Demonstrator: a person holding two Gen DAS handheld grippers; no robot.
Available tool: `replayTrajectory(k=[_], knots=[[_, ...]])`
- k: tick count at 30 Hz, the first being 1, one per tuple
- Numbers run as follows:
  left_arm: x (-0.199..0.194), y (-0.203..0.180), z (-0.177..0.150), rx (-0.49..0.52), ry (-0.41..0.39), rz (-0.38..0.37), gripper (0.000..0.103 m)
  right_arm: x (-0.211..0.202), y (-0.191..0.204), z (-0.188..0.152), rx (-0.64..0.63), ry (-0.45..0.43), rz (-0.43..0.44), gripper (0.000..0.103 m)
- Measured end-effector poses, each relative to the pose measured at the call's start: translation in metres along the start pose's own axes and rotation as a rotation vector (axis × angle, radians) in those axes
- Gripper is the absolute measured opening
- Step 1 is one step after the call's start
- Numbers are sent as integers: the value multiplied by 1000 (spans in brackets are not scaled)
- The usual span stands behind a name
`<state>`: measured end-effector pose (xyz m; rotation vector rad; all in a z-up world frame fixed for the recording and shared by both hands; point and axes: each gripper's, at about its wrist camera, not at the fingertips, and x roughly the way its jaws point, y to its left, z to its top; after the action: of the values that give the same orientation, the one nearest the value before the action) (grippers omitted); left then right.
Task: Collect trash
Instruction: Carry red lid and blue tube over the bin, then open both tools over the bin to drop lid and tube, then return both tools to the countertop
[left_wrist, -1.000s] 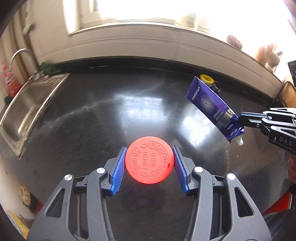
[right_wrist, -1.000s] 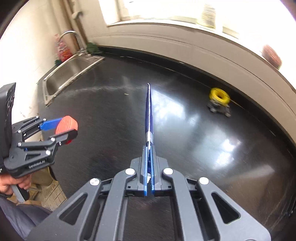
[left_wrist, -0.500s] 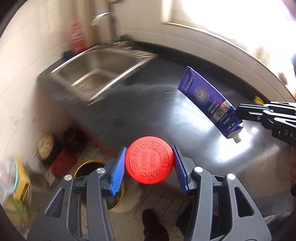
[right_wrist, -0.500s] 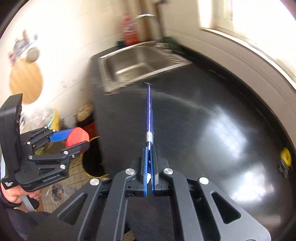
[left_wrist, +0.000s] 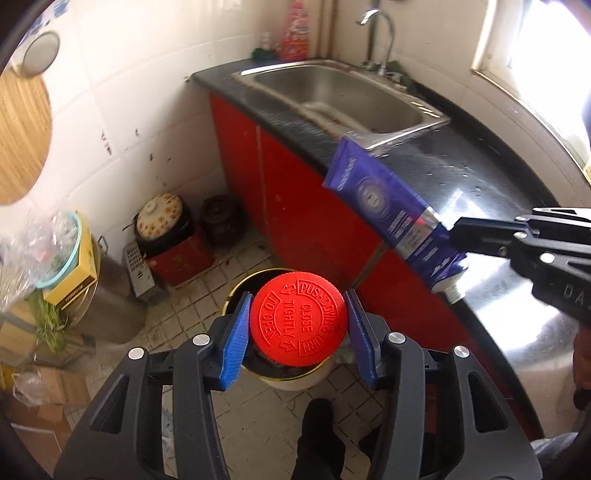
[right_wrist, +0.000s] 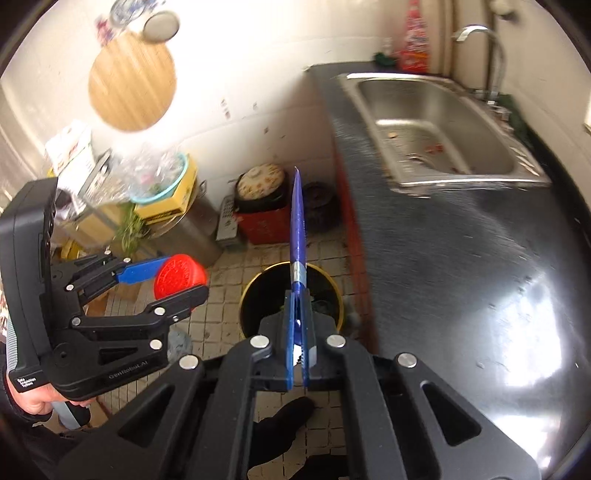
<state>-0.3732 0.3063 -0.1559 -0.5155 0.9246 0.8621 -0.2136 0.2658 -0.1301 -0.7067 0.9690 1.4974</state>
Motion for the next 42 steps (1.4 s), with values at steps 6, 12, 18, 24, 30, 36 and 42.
replayTrajectory(k=[6,12,18,24,30,36,42], knots=[[30,25,-2,-35,40,-10,49,49,30,15,-36,83,21,4],[53,39,-2,-34,62,-9,49,78,38,21,-45,135,12,4],[62,51,2,-52,73,-39,49,89,41,26,-50,149,8,4],[68,58,1,-91,80,-54,87,93,31,32,-4,177,21,19],[65,59,-4,-86,81,-54,87,80,25,36,22,131,52,77],[60,55,-7,-80,83,-47,87,67,21,34,36,117,47,77],[51,36,2,-16,68,-46,89,29,1,22,85,71,-5,81]])
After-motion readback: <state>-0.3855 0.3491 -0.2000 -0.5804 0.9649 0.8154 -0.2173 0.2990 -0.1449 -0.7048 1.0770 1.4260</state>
